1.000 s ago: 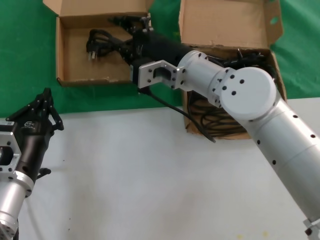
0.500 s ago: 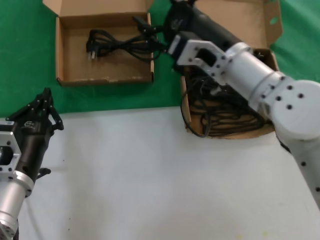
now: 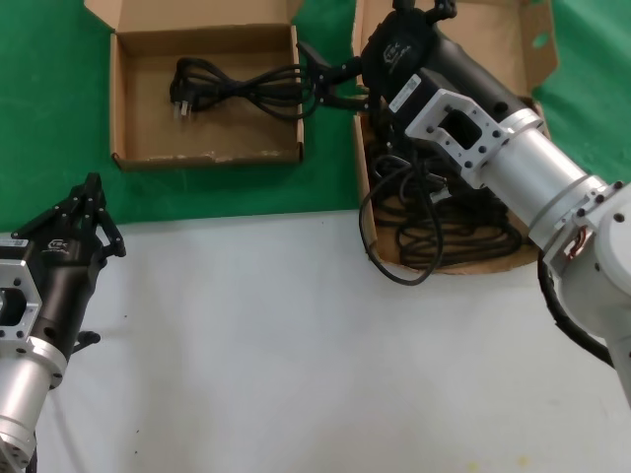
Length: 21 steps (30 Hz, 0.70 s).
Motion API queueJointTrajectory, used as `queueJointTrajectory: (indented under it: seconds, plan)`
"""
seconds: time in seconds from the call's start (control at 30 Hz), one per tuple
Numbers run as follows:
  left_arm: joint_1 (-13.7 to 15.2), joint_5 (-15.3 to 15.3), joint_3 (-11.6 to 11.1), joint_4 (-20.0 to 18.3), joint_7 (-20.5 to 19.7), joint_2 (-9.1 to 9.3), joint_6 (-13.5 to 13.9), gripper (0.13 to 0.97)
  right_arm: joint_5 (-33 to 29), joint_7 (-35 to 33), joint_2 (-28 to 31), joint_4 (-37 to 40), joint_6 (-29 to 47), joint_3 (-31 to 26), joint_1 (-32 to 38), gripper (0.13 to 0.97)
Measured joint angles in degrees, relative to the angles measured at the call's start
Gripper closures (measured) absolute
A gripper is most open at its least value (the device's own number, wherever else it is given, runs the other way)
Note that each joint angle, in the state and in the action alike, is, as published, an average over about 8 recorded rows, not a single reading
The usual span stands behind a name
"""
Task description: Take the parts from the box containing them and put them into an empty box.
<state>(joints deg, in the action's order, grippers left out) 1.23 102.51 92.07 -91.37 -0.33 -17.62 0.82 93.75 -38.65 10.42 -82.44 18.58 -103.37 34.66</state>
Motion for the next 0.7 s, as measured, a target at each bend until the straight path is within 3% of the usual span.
queueJointTrajectory:
  seconds: [0.3,0.7]
  plan:
    - [-0.1,0.0,0.0,0.0,0.0,0.02,0.0,0.932,0.6,2.2,0.4,-0.5,-1.1,0.7,-2.0,0.188]
    - [-0.3,0.1,-0.1,-0.1,0.1,0.09,-0.2,0.792,2.0,8.1,1.4,-1.9,-3.9,2.5,-7.3,0.132]
